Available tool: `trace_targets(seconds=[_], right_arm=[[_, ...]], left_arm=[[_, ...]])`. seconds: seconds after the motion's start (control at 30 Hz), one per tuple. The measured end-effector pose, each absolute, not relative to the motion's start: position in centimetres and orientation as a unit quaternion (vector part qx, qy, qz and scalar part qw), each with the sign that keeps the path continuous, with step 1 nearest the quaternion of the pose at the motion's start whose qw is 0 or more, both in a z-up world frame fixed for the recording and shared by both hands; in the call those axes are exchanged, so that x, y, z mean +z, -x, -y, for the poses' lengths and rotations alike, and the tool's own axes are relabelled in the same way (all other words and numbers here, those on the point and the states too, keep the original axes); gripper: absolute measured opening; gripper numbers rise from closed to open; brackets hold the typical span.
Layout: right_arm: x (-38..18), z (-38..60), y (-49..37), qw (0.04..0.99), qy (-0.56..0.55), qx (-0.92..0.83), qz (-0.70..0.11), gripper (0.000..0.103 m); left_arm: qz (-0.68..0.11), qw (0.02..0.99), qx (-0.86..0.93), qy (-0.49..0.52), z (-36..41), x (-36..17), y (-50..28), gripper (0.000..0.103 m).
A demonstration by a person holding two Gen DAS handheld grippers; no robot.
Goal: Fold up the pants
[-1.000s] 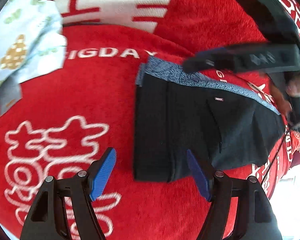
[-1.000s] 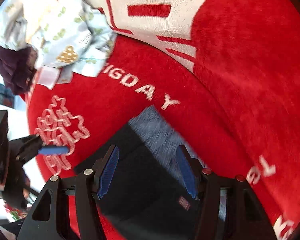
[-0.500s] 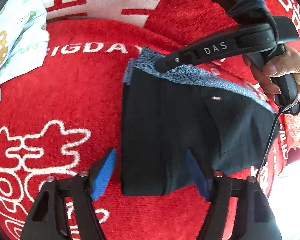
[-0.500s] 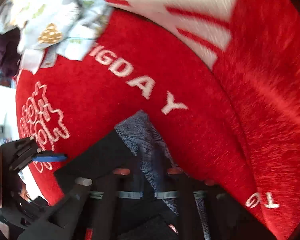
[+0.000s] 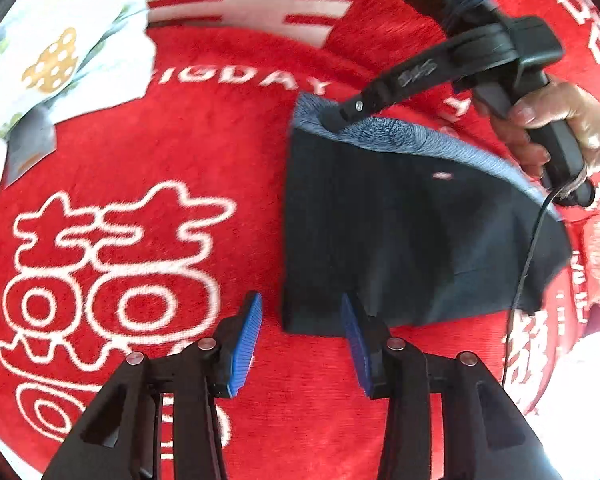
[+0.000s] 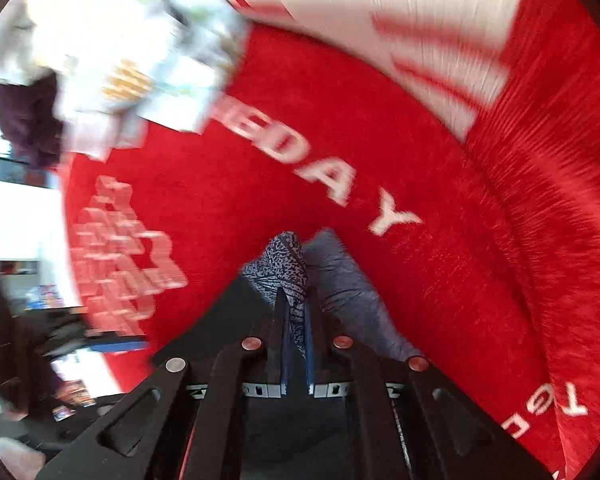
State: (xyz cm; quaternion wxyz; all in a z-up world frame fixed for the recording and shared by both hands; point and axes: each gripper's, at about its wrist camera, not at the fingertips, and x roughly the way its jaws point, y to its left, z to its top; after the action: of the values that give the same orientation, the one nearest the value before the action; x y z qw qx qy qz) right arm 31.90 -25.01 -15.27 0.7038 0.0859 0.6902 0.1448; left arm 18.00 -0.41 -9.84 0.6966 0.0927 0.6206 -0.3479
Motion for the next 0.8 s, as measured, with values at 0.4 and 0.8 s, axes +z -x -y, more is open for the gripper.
trace_targets(seconds=[0.4, 0.8], right_arm=[[-10.1, 32.6, -22.0, 0.743, -0.25, -0.01, -0.62, 0.035], [-13.6, 41.6, -11.6, 0.733, -0.344, -0.199, -0.552, 0.012]], left_arm=[[-0.578, 0.743, -0.325, -0.091, 8.2, -7.9, -22.3, 0.072], [-0.577, 0.762, -0.232, -0.181, 15.1, -12.5, -26.0, 0.073]])
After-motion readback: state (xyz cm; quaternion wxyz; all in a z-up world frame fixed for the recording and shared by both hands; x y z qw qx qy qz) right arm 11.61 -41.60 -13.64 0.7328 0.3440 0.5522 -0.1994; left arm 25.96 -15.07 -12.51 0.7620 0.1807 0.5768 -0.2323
